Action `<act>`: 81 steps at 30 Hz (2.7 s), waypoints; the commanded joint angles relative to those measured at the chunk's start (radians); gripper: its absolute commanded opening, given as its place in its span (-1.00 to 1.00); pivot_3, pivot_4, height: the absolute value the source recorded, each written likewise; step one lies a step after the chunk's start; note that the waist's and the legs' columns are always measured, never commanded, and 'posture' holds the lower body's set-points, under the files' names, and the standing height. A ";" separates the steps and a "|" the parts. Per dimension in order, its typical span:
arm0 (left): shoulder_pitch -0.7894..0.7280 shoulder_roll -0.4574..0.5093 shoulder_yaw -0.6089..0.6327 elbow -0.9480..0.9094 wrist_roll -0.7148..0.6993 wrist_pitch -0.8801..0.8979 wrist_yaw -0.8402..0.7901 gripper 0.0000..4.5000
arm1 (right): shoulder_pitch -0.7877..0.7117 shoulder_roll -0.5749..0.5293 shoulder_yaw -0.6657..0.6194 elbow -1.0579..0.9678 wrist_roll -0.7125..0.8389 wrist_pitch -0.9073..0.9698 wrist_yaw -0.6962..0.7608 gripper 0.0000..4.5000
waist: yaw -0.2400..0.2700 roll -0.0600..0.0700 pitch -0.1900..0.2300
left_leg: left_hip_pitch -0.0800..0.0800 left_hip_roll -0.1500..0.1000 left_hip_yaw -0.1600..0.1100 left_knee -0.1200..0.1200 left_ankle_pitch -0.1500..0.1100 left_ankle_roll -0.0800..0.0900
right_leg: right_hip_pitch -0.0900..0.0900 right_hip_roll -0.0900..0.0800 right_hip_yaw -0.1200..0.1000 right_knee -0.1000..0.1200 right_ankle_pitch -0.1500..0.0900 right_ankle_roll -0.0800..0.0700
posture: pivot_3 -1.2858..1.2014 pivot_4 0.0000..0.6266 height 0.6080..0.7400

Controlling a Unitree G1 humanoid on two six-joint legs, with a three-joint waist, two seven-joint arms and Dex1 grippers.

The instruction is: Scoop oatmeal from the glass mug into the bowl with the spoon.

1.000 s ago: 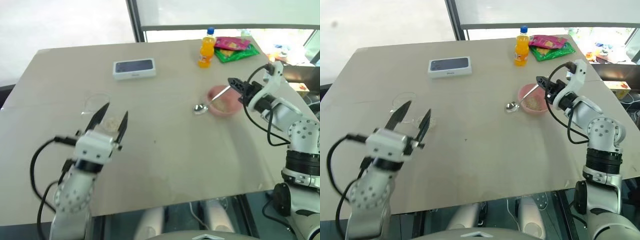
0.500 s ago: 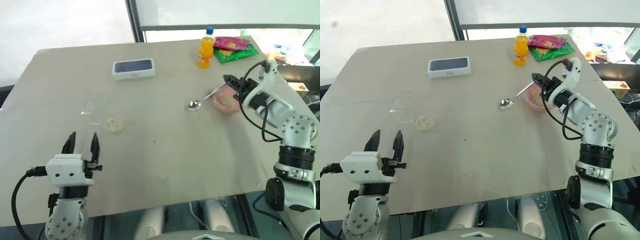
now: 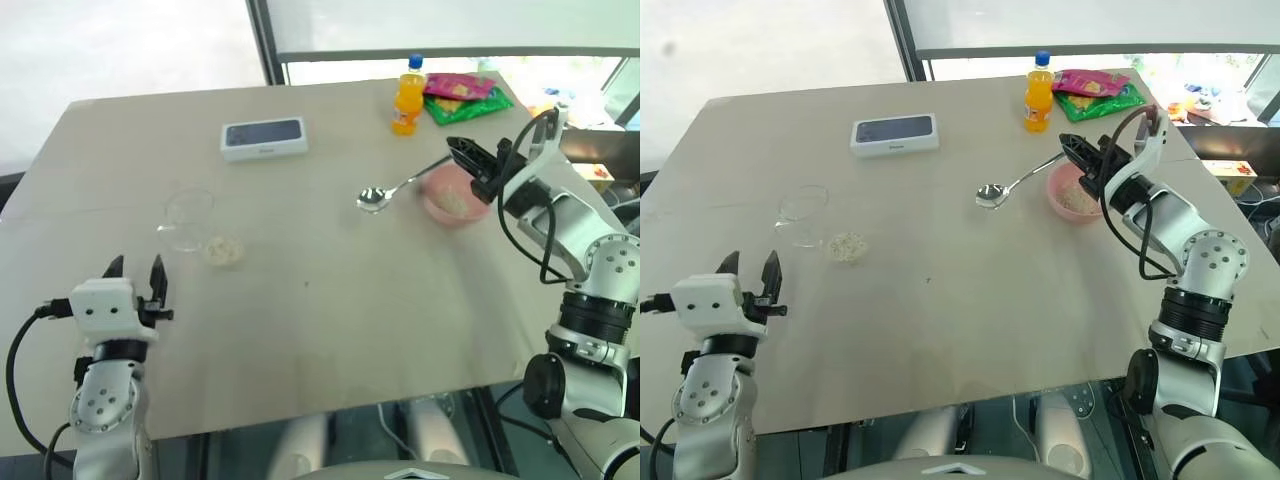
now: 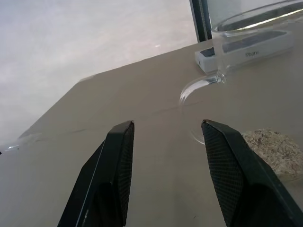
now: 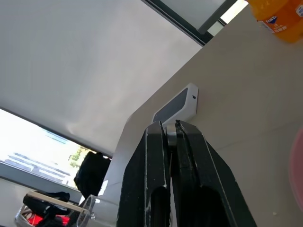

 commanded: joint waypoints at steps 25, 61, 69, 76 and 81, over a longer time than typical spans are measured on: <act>-0.304 0.144 -0.037 0.331 -0.024 0.023 -0.056 -0.98 | 0.032 -0.031 0.000 -0.090 0.067 -0.061 -0.032 -1.00 | -0.013 0.001 -0.001 | 0.001 0.002 0.002 -0.001 0.000 0.000 | -0.001 -0.001 0.003 0.001 0.000 0.000 | 0.03 -0.52 1.00; -0.977 0.010 -0.451 0.706 -0.065 0.154 -0.410 -0.98 | -0.271 -0.090 0.251 -0.100 -0.380 -0.117 0.254 -1.00 | -0.010 0.001 0.000 | -0.014 -0.002 -0.002 0.007 0.002 -0.004 | -0.011 0.000 -0.001 0.002 0.000 0.000 | 0.03 -0.52 1.00; -1.013 0.005 -0.456 0.812 -0.027 0.119 -0.431 -0.98 | -0.311 -0.071 0.181 -0.109 -0.359 -0.104 0.232 -1.00 | -0.013 0.001 0.000 | -0.014 -0.002 -0.002 0.007 0.003 -0.005 | -0.012 -0.001 -0.001 0.002 0.000 0.000 | 0.03 -0.52 1.00; -0.997 0.005 -0.453 0.819 -0.019 0.120 -0.427 -0.98 | -0.271 -0.032 0.209 -0.200 -0.343 -0.065 0.211 -1.00 | -0.011 0.001 0.000 | -0.014 -0.002 -0.002 0.008 0.002 -0.004 | -0.012 -0.001 -0.001 0.003 0.000 0.001 | 0.03 -0.52 1.00; -1.029 -0.005 -0.451 0.837 -0.019 0.117 -0.419 -0.98 | -0.228 -0.086 0.297 -0.222 -0.435 -0.063 0.285 -1.00 | -0.011 0.001 0.000 | -0.014 -0.002 -0.002 0.008 0.002 -0.004 | -0.012 -0.001 -0.001 0.003 0.000 0.001 | 0.03 -0.52 1.00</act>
